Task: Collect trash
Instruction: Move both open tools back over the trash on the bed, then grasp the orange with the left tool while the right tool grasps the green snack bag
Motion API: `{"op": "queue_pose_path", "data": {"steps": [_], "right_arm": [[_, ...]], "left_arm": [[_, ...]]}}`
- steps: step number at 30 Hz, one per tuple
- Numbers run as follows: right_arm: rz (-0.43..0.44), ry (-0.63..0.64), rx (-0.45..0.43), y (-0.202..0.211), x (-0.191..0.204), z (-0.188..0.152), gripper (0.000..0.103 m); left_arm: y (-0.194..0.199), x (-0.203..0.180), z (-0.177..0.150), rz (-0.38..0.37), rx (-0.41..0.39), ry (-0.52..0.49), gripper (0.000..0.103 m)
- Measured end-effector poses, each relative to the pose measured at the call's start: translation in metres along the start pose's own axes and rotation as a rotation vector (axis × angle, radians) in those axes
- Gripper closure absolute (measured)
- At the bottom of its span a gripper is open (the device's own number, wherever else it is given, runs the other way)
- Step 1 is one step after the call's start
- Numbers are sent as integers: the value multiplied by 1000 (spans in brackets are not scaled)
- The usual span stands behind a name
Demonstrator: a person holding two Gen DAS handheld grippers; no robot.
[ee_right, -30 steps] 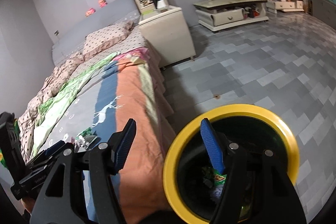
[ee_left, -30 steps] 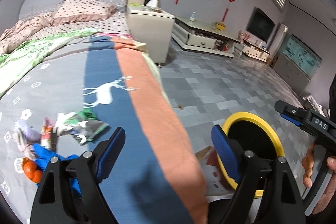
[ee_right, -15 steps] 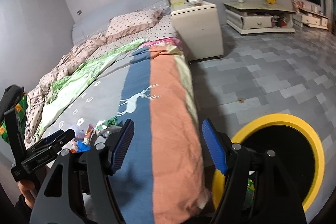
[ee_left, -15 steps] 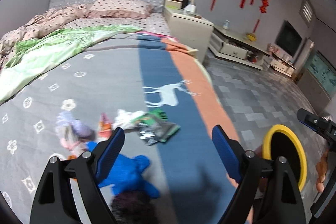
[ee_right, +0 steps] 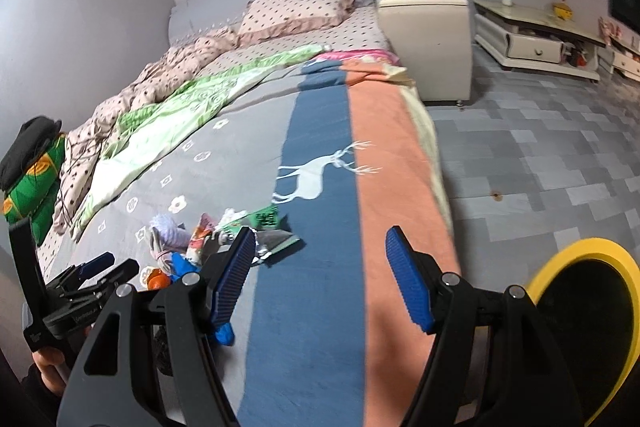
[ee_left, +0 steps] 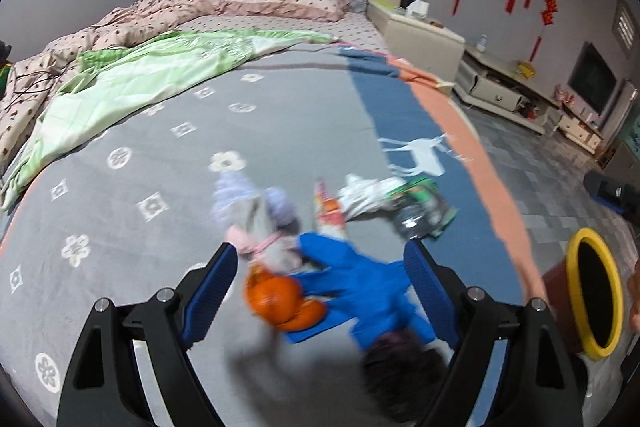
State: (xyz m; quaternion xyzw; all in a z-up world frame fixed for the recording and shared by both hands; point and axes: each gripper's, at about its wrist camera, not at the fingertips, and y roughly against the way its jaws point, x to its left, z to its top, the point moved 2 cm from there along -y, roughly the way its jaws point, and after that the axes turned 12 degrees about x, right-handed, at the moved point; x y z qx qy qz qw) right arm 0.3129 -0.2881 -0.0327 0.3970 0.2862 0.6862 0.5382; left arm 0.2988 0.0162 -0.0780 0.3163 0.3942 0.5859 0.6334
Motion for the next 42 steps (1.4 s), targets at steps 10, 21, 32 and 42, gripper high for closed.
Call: {"op": "queue_pose_path", "data": {"steps": [10, 21, 32, 42], "right_arm": [[-20, 104, 61, -56, 52, 8, 38], [-96, 192, 138, -121, 83, 4, 38], [-107, 209, 182, -162, 84, 12, 38], [-88, 206, 208, -190, 81, 21, 42]], "left_arm": [[-12, 34, -22, 16, 39, 19, 21], [-39, 43, -34, -7, 92, 23, 21], [-57, 50, -27, -35, 110, 38, 21], [-76, 51, -24, -40, 145, 29, 46]]}}
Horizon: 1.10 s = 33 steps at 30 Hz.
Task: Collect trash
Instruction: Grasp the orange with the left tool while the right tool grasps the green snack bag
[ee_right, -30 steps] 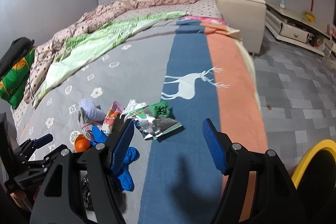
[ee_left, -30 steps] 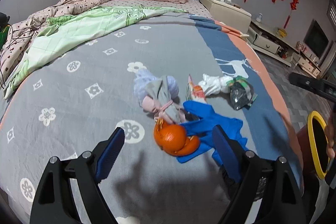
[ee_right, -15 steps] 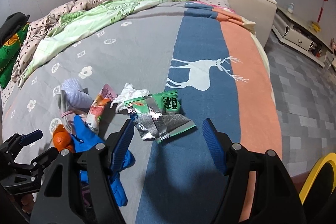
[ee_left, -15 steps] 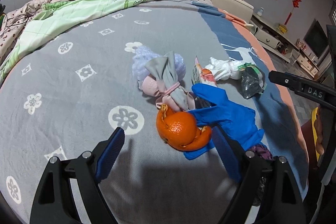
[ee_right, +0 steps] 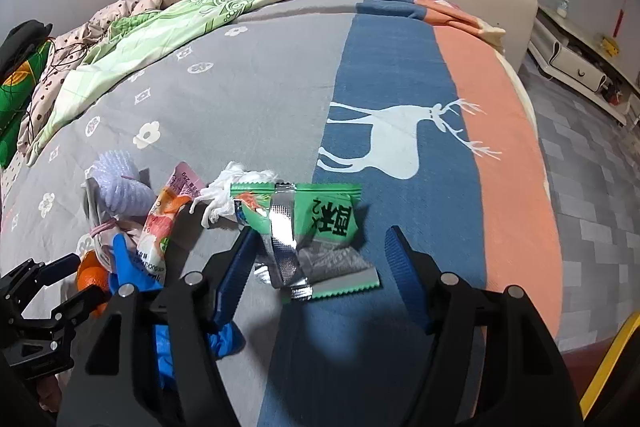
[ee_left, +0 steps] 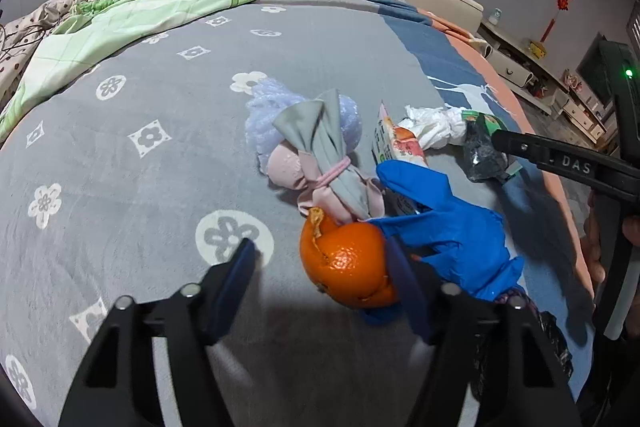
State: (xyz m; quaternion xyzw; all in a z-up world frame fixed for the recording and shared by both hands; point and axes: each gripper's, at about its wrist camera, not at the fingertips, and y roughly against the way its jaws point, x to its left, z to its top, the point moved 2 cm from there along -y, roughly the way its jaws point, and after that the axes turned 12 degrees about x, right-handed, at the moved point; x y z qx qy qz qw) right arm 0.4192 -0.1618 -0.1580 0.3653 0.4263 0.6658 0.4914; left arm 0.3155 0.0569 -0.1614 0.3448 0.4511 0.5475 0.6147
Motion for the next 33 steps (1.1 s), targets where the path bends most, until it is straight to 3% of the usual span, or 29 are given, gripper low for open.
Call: {"op": "queue_pose_path", "data": {"steps": [4, 10, 21, 33], "right_arm": [[5, 18, 10, -7, 4, 4, 51], [3, 37, 17, -17, 10, 5, 63], [-12, 48, 4, -16, 12, 4, 68], [-27, 36, -31, 10, 10, -4, 68]], "left_arm": [[-1, 1, 1, -46, 6, 8, 65], [-1, 3, 1, -53, 0, 19, 72], [7, 6, 0, -73, -19, 25, 75], [23, 9, -2, -94, -72, 22, 75]]}}
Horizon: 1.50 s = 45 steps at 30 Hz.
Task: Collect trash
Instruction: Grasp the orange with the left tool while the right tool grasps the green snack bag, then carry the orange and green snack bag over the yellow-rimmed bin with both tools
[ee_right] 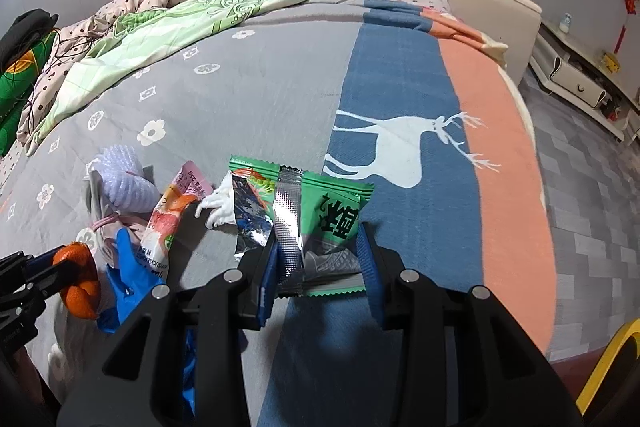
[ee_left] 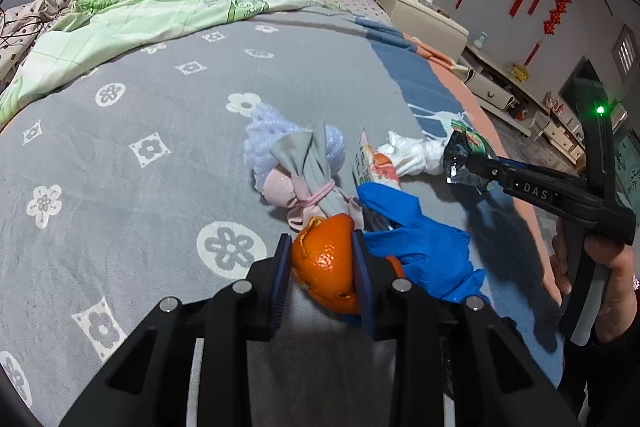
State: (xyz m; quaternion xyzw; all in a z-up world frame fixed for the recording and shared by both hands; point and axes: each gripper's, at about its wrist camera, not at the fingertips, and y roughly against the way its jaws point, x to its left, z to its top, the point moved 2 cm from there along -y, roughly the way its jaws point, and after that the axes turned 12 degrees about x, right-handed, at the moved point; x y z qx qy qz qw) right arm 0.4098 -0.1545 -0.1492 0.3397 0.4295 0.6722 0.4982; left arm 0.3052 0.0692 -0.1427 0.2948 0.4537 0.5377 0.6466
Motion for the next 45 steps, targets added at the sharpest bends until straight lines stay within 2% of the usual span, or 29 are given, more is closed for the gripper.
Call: {"op": "queue_pose_path", "data": {"steps": [9, 24, 45], "right_arm": [[5, -17, -51, 36, -7, -10, 68], [-3, -79, -161, 118, -42, -37, 68], [-22, -153, -268, 205, -98, -83, 67]], "left_arm": [[18, -10, -4, 5, -42, -8, 75], [59, -47, -2, 25, -109, -57, 75], [98, -130, 0, 8, -155, -181, 75]]}}
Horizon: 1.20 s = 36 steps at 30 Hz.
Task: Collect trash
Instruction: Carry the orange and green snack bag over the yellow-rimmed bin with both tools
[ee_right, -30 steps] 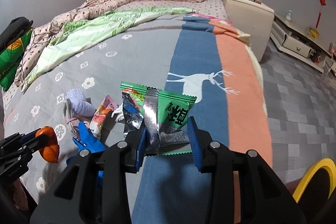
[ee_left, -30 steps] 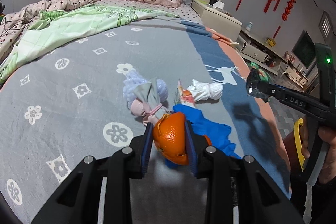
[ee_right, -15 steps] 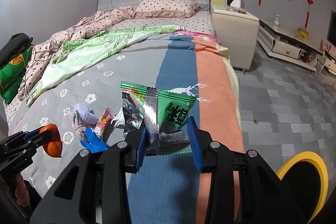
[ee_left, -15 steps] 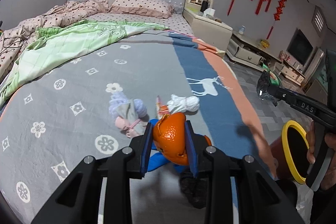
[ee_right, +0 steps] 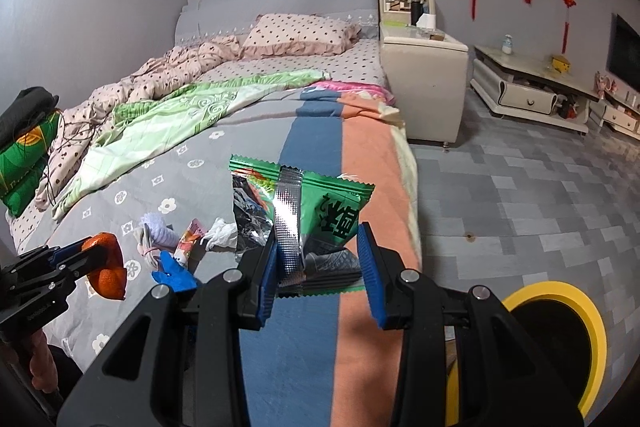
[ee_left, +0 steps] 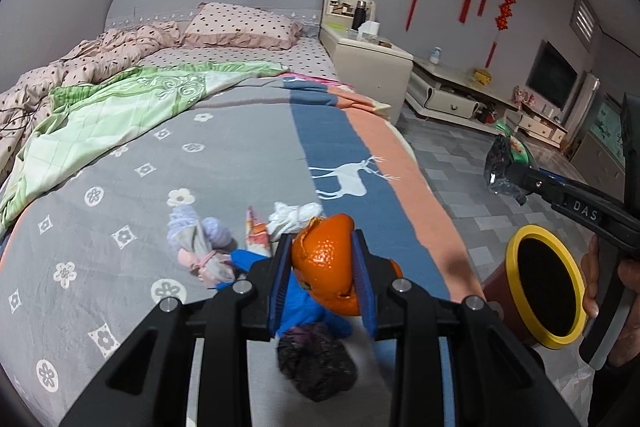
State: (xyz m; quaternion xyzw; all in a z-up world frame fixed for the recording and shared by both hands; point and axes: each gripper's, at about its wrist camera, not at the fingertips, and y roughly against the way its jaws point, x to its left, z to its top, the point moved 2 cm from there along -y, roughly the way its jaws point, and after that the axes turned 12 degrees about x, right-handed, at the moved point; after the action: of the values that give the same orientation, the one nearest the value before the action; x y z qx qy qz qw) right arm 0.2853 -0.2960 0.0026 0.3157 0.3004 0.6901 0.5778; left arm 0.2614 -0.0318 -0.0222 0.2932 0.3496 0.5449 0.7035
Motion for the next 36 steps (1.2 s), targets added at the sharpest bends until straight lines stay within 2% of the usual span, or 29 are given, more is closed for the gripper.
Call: {"op": "queue_pose_path", "data": {"steps": [18, 23, 36], "right_arm": [[-41, -120, -52, 45, -84, -21, 67], [-43, -170, -52, 54, -113, -31, 67], [-121, -280, -59, 80, -187, -59, 66]], "left_arm": [[-7, -107, 29, -65, 6, -144, 75], [-14, -144, 33, -111, 14, -188, 75], [-40, -225, 28, -214, 46, -283, 75]]}}
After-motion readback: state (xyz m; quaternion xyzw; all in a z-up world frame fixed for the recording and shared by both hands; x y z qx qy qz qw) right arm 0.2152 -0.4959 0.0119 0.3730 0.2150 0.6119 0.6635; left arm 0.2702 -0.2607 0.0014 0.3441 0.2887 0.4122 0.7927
